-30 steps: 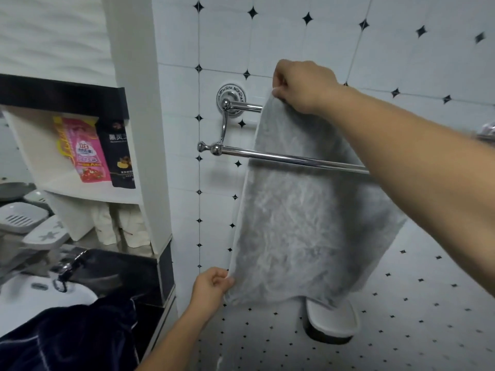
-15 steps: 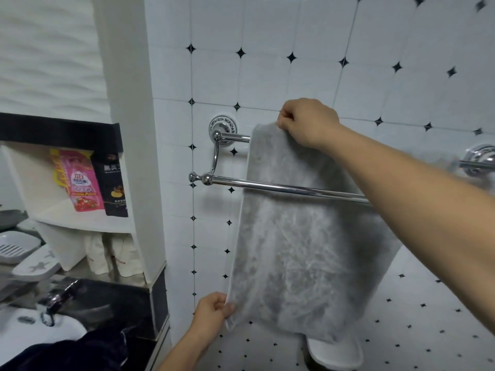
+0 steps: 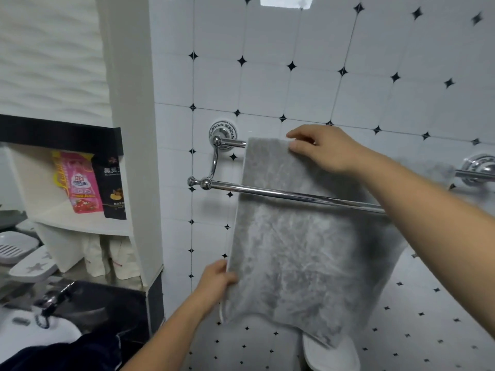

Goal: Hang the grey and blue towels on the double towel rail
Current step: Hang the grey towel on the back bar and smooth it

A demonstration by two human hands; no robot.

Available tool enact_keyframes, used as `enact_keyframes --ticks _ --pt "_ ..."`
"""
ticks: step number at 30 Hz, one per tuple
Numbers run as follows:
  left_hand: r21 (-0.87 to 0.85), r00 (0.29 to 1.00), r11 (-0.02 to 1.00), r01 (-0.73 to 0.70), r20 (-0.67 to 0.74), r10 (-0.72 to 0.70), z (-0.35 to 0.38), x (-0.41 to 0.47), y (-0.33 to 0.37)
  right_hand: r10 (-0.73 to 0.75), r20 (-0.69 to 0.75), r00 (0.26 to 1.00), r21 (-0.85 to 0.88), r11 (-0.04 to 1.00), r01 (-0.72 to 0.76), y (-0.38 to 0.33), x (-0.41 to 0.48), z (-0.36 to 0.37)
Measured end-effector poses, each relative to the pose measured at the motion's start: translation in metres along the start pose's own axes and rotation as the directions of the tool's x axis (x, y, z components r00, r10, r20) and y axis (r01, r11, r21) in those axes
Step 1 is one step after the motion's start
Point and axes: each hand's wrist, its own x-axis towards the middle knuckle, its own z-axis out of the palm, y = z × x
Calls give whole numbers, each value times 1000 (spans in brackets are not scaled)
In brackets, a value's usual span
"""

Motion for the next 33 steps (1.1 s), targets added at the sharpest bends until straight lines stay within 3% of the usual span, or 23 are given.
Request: enact_keyframes --ticks 4,5,7,8,10,12,13,15,17,19,24,28,33 --pt "-123 964 962 -242 -141 225 -3 18 70 49 -115 992 37 998 -45 26 -28 -18" --pt "-95 922 938 -334 -238 304 -5 18 86 80 -158 984 8 997 -80 37 -39 -23" --pt "40 751 835 -548 -415 513 -11 5 113 185 -306 934 -53 976 -210 60 -67 -34" --pt "134 654 770 -624 -449 609 -14 -4 124 251 -409 877 -71 950 -305 74 -82 -41" --pt "343 497 641 -687 -422 758 -20 -20 147 407 -599 690 -23 852 -523 100 -115 -54" --pt "527 377 535 -661 -384 843 -20 -28 175 576 -627 525 81 718 -691 120 -144 -62" --pt "591 347 504 -630 -366 863 -17 -27 191 648 -563 513 125 681 -722 126 -155 -61" --pt "759 367 444 -476 -287 885 -8 -18 217 719 -378 583 224 682 -696 130 -168 -52" --pt "807 519 440 -394 -200 831 2 -2 230 720 -295 628 338 693 -636 127 -169 -49" --pt "697 652 579 -423 -210 729 8 15 233 729 -231 645 504 656 -562 123 -162 -52" --pt "293 812 849 -440 -274 515 10 32 237 759 -224 611 574 610 -546 128 -142 -73" --pt "263 800 862 -434 -327 503 14 33 234 791 -287 541 587 591 -553 132 -135 -88" --pt "207 814 871 -445 -312 490 20 25 236 741 -326 587 503 661 -557 140 -136 -92"
